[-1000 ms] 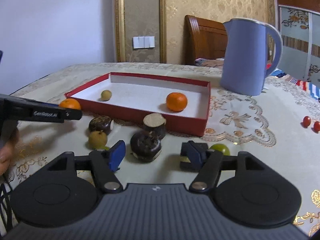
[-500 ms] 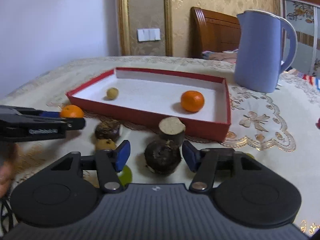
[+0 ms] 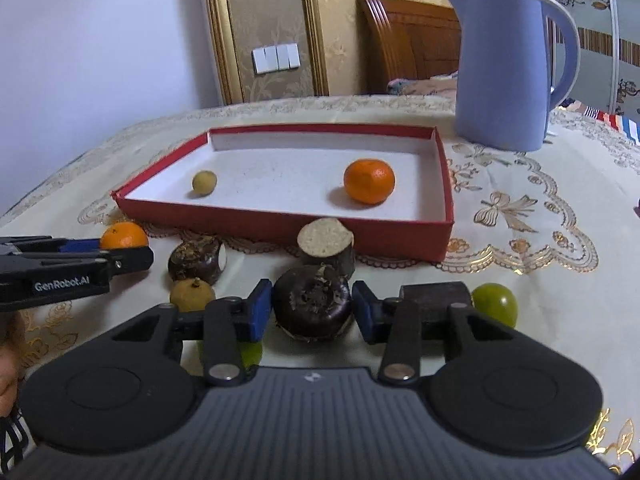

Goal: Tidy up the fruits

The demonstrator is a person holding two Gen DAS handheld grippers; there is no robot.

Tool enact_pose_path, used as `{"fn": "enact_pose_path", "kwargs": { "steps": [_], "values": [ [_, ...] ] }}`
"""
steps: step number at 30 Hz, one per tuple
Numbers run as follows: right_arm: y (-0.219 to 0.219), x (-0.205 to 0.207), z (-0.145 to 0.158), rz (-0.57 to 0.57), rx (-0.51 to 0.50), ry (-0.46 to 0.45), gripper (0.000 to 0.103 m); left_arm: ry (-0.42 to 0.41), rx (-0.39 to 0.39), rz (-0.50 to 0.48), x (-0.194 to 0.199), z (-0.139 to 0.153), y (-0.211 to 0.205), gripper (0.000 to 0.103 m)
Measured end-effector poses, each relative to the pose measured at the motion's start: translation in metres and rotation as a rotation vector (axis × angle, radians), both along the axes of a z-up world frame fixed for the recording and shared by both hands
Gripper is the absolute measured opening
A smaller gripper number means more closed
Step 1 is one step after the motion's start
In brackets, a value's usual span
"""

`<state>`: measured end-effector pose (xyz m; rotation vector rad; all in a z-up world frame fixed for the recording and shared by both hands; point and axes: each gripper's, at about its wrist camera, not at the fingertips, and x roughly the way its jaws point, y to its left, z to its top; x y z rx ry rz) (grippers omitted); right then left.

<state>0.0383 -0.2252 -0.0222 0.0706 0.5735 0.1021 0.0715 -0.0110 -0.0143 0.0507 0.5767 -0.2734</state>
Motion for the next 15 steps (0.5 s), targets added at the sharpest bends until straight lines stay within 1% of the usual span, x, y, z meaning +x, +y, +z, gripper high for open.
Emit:
{"fn": "enact_pose_path", "kwargs": {
  "steps": [5, 9, 15],
  "values": [
    [0.004, -0.018, 0.010, -0.010, -0.044, -0.097, 0.041, -0.035, 0.009, 0.004, -0.006, 0.002, -0.001, 0.043],
    [0.006, -0.026, 0.022, -0.044, -0.122, -0.188, 0.041, -0.065, 0.010, 0.001, -0.012, 0.008, -0.003, 0.043],
    [0.008, -0.021, 0.028, -0.066, -0.178, -0.228, 0.041, -0.082, 0.018, -0.003, -0.009, 0.017, -0.009, 0.043]
  ]
}}
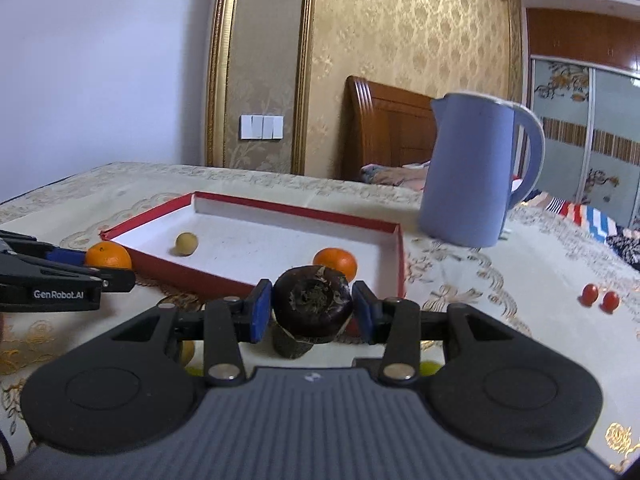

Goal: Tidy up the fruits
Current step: 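Carry the mandarin in the left tool over the tray while the right tool carries the dark fruit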

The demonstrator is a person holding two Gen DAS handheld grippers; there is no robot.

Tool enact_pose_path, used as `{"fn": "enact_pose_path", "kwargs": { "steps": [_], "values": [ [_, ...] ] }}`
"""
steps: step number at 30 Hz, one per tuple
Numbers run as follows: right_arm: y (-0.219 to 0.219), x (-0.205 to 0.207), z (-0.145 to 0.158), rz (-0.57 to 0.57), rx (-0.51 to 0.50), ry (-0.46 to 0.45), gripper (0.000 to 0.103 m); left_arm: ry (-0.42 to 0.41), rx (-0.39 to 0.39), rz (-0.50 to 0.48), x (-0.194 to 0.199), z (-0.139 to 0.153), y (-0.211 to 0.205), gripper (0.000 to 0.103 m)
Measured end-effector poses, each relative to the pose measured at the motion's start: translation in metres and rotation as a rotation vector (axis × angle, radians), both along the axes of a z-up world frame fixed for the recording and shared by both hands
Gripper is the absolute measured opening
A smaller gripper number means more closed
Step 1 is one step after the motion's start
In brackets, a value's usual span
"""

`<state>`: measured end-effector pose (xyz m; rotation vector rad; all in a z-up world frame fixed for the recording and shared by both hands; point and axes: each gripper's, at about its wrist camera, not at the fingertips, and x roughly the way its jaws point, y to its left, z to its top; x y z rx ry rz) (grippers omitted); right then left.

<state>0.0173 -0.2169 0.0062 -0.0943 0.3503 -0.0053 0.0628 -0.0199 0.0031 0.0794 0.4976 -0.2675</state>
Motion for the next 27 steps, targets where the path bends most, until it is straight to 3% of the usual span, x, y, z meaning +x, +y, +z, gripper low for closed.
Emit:
{"fn": "enact_pose_path", "kwargs": {
  "steps": [4, 14, 27],
  "values": [
    [-0.001, 0.012, 0.002, -0.004, -0.015, 0.004, 0.041, 0.003, 0.012, -0.010, 0.009, 0.005, -0.008, 0.043],
    [-0.019, 0.059, 0.002, -0.008, 0.088, 0.100, 0.041, 0.022, 0.028, -0.012, 0.039, 0.008, -0.029, 0.043],
    [-0.031, 0.134, 0.004, -0.071, 0.088, 0.142, 0.041, 0.016, 0.064, 0.049, 0.100, 0.008, -0.051, 0.043]
  ]
}}
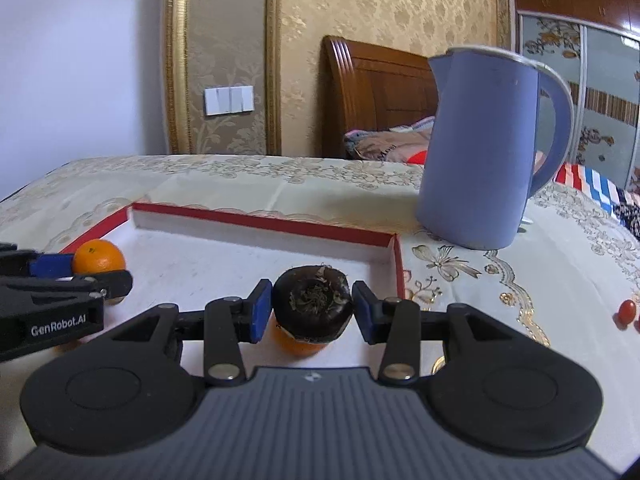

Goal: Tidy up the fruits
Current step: 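Carry the mandarin in the left tool over the tray while the right tool carries the dark fruit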

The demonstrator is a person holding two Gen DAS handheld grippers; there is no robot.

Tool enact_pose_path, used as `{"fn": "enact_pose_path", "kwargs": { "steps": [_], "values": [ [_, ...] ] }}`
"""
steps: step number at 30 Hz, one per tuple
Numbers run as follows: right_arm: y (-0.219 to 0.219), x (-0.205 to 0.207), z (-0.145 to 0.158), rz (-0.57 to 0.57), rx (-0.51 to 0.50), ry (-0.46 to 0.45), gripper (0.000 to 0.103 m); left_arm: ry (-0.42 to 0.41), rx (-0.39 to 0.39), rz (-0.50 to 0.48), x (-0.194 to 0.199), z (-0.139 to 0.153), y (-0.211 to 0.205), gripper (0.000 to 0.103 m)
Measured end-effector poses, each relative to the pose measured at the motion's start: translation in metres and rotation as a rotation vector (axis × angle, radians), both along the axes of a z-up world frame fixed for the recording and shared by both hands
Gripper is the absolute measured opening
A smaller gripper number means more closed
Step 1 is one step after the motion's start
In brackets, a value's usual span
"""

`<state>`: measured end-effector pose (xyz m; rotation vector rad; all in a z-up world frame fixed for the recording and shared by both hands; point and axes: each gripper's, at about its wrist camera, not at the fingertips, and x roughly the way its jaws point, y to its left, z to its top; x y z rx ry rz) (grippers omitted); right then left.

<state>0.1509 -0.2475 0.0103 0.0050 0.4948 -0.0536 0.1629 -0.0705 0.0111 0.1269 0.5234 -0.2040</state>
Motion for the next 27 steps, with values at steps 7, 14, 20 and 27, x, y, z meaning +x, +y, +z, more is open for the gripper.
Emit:
{"fn": "enact_pose_path", "kwargs": {
  "steps": [7, 14, 20, 27],
  "values": [
    [-0.008, 0.038, -0.006, -0.017, 0.020, 0.058, 0.041, 0.027, 0.007, 0.032, 0.024, -0.006, -0.003, 0.043],
    [-0.010, 0.058, -0.011, -0.021, 0.024, 0.112, 0.041, 0.055, 0.028, 0.035, 0.038, -0.012, -0.009, 0.043],
    [-0.008, 0.070, -0.014, -0.019, 0.011, 0.158, 0.041, 0.091, 0.014, 0.039, 0.050, -0.016, -0.011, 0.043],
    [-0.010, 0.079, -0.018, -0.017, 0.031, 0.201, 0.041, 0.087, 0.015, 0.042, 0.055, -0.018, -0.014, 0.043]
  ]
}}
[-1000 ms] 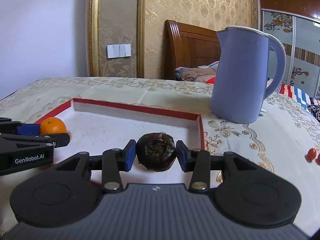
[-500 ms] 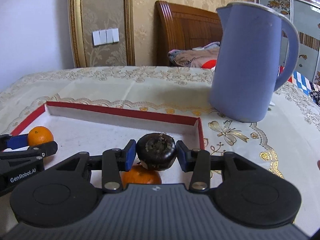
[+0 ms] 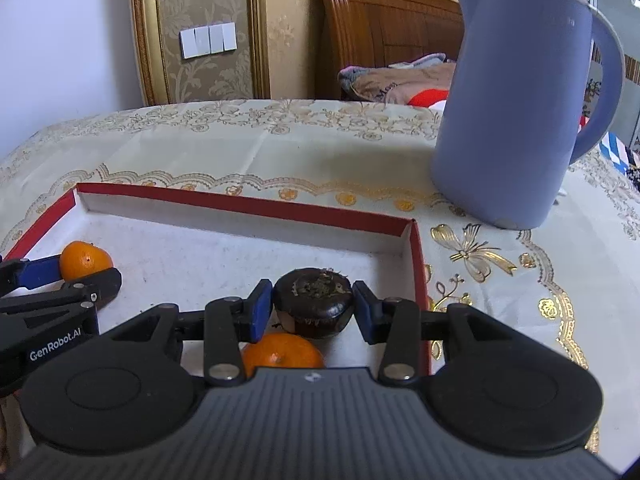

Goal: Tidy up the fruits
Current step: 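Carry the mandarin in the left tool over the tray while the right tool carries the dark fruit, then open the left tool to drop the mandarin while the right tool drops the dark fruit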

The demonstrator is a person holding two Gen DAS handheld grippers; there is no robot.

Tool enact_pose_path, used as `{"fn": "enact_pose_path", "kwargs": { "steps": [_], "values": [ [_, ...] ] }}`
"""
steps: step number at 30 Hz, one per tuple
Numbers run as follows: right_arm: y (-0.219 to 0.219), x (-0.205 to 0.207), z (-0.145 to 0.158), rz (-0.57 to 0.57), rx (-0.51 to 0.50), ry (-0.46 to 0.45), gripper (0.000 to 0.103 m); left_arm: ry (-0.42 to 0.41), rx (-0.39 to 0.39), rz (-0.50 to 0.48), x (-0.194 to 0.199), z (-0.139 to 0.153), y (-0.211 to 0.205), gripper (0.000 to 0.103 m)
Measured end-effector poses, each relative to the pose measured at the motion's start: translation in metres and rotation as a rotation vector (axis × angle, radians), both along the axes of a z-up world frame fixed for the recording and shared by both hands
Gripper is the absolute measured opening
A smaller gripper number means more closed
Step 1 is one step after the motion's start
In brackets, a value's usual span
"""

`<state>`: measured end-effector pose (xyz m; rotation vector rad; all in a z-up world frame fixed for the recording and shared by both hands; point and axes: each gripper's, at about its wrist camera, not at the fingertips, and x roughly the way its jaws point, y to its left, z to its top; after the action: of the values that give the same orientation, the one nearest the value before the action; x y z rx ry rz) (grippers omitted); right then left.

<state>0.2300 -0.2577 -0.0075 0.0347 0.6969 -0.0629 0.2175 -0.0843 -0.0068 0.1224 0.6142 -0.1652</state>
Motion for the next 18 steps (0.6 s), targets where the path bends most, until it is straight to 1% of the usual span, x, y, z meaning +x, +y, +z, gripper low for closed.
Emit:
{"fn": "enact_pose_path", "kwargs": {
  "steps": [3, 9, 11, 13, 15, 17, 18],
  "values": [
    [-0.0007, 0.0032, -0.0017, 0.010, 0.015, 0.021, 0.041, -0.003, 0.001, 0.001, -0.0002, 0.0006, -0.0004, 0.043],
    [0.0005, 0.0026, -0.0017, 0.011, 0.014, 0.023, 0.042, -0.006, 0.005, 0.000, 0.0003, 0.0001, -0.0008, 0.043],
    [0.0015, 0.0014, -0.0010, 0.009, 0.007, 0.020, 0.050, -0.003, 0.005, 0.000, 0.0004, 0.0000, -0.0008, 0.044],
    [0.0005, 0.0003, 0.0002, 0.004, 0.005, 0.015, 0.068, 0.005, 0.006, 0.001, 0.0012, -0.0011, -0.0010, 0.044],
    [-0.0009, -0.0017, 0.0023, -0.003, 0.006, 0.000, 0.074, 0.014, 0.010, 0.005, 0.0022, -0.0030, -0.0007, 0.044],
    [-0.0016, -0.0034, 0.0041, -0.002, 0.012, -0.006, 0.075, 0.013, 0.004, 0.007, 0.0025, -0.0024, 0.0001, 0.050],
    [-0.0028, -0.0040, 0.0042, -0.003, 0.019, -0.006, 0.078, 0.011, 0.000, 0.006, 0.0022, -0.0019, 0.0005, 0.052]
  ]
}}
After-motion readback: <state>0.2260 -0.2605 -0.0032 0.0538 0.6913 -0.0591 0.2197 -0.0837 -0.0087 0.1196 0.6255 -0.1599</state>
